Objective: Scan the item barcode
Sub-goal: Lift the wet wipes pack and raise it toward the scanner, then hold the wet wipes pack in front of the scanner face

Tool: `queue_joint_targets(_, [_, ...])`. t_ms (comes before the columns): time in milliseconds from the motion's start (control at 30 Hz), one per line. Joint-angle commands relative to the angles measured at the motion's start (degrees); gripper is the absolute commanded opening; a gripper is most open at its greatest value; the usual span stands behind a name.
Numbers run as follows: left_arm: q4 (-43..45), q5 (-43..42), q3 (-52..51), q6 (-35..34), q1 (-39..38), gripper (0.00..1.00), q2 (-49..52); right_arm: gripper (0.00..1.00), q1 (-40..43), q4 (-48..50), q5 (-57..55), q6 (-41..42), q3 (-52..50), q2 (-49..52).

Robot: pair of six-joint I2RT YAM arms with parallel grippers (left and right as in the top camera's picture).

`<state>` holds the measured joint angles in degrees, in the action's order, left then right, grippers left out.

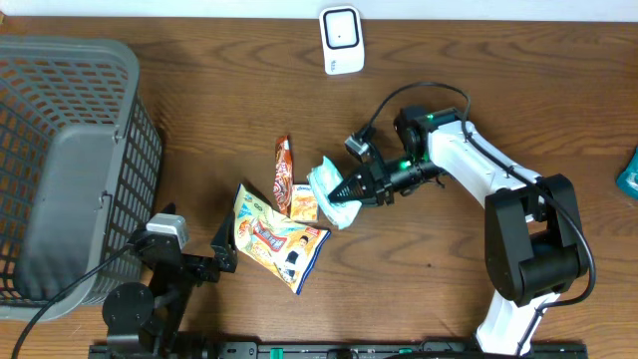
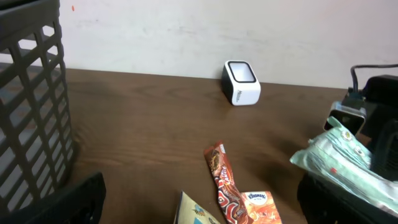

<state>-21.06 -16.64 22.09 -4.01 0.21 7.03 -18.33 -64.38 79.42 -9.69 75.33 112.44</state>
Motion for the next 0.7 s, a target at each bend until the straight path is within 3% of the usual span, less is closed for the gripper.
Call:
queue_joint_targets(0, [0.1, -0.9, -0.3, 0.8, -0.2, 0.98, -0.1, 0.01, 0.2, 3.2, 1.2, -1.7, 0.7, -0.4])
queue_joint_targets(367, [0.1, -0.9, -0.3, 0.8, -0.2, 0.98, -0.1, 0.01, -0.2, 8.8, -13.0, 4.5, 1.7, -0.4])
queue_joint_targets(667, [0.1, -0.9, -0.3, 0.8, -0.2, 0.98, -0.1, 0.01, -1.6, 15.2, -13.5, 4.5, 2.7, -0.4])
